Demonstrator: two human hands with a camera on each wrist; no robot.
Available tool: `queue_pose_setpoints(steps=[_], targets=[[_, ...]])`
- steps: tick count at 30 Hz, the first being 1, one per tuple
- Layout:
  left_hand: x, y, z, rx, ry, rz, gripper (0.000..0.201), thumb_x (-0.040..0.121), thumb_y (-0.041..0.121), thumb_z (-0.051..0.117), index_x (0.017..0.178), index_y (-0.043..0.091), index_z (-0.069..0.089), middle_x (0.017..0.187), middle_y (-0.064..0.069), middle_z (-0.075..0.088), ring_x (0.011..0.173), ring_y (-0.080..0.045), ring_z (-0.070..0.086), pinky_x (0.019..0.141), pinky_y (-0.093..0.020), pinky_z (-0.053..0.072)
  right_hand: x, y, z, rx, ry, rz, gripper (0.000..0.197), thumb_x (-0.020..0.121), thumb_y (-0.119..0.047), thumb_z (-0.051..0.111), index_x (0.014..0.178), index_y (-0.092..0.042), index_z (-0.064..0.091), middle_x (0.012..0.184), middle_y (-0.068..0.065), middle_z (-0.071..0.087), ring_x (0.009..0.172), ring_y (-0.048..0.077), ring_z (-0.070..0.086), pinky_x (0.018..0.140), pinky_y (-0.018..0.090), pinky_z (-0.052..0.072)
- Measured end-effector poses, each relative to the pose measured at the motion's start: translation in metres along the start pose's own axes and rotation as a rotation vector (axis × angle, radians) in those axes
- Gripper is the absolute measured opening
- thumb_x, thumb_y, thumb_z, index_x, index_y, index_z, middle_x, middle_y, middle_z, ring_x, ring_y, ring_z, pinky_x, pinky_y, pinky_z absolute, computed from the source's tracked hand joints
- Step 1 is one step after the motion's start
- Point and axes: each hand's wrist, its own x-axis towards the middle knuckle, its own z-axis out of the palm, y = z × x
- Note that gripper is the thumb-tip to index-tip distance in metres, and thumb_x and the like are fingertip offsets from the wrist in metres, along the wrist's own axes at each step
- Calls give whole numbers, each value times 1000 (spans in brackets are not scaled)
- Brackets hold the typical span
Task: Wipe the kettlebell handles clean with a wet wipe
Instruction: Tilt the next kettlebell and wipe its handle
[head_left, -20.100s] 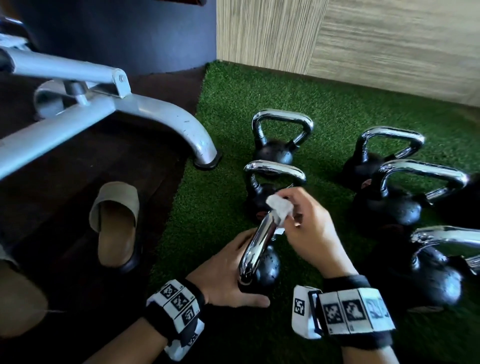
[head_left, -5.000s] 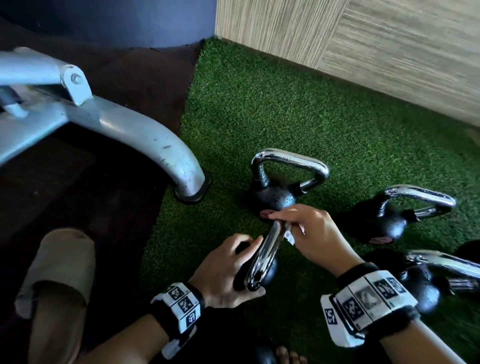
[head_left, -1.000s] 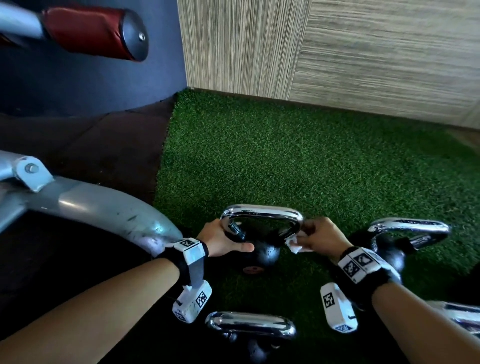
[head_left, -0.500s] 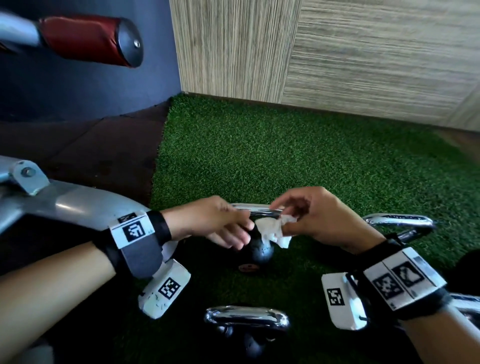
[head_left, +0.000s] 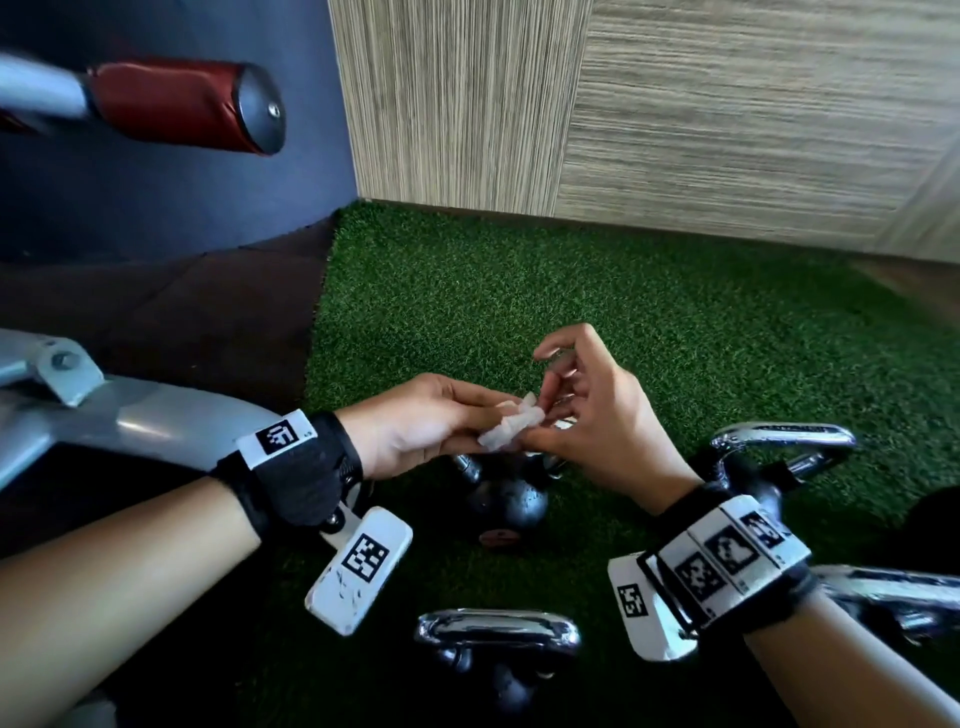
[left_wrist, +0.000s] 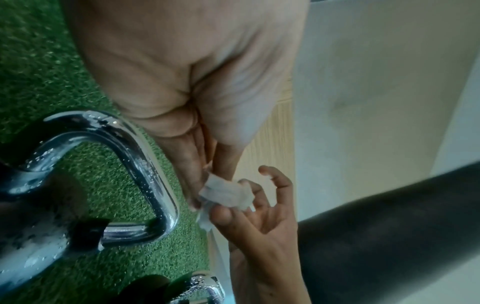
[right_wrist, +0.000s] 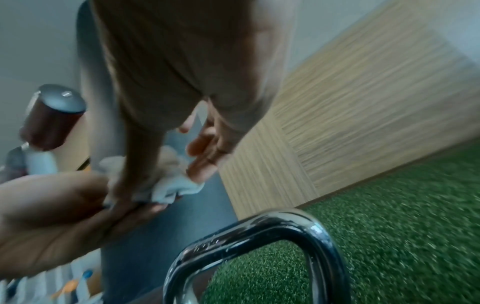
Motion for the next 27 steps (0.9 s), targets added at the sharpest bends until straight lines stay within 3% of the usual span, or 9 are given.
queue_pose_setpoints(steps=[3,6,11,15,17,19,22,24,27], targets=[[4,0,-8,386,195,246,27,89,21,78,116,18,77,112,2,78,97,-3,74,92,-19,56,1,35,-18,64,-128,203,91,51,-26,101,122,-38,45,113,-4,63,98,15,67,76,34,60],[7,-7,-13,857,428,523,28,88,27,80,116,26,78,113,13,77,94,5,72,86,-11,54,0,102,-19,48,-47,483,77,53,-7,97,114,-27,56,106,3,70,96,24,69,75,36,56],[19,-25,-2,1219,388,690,20,92,19,73,111,21,80,96,0,81,58,-2,63,59,-16,54,-11,151,18,182,-218,683,46,64,7,90,101,-13,71,78,2,75,58,8,65,48,21,49],[26,-27,10,1594,290,655,6,93,12,61,95,18,63,67,-4,63,57,-22,63,52,-42,55,-17,167,45,188,-101,640,50,45,-25,102,89,-28,77,80,-3,75,72,8,69,64,20,55],[23,-29,9,1652,217,617,6,94,13,52,97,18,52,67,-3,55,57,-20,59,52,-42,53,-21,180,50,135,-85,607,54,37,-46,97,88,-44,78,85,-6,79,84,10,74,82,30,59],[19,-26,-2,1602,239,643,8,92,12,56,96,17,61,67,-3,61,56,-18,60,53,-40,52,-24,190,52,141,-84,581,62,37,-56,95,95,-48,76,92,-7,80,94,14,76,93,42,59],[15,-22,-21,1360,338,663,21,100,27,60,94,19,79,69,1,71,56,-10,61,53,-29,48,-26,194,52,117,-96,538,67,39,-60,94,101,-43,76,94,-6,80,95,16,76,95,48,58],[12,-28,-22,1452,274,692,28,105,28,49,91,20,72,67,2,64,56,-10,59,52,-30,49,-28,192,50,96,-101,530,68,39,-62,93,102,-43,75,94,-7,80,95,14,76,95,48,58],[11,-43,-30,1355,264,692,18,103,21,57,100,24,74,87,4,77,76,-9,73,70,-27,60,-30,189,49,47,-105,539,68,41,-64,91,104,-46,73,95,-10,79,94,11,75,94,46,58]])
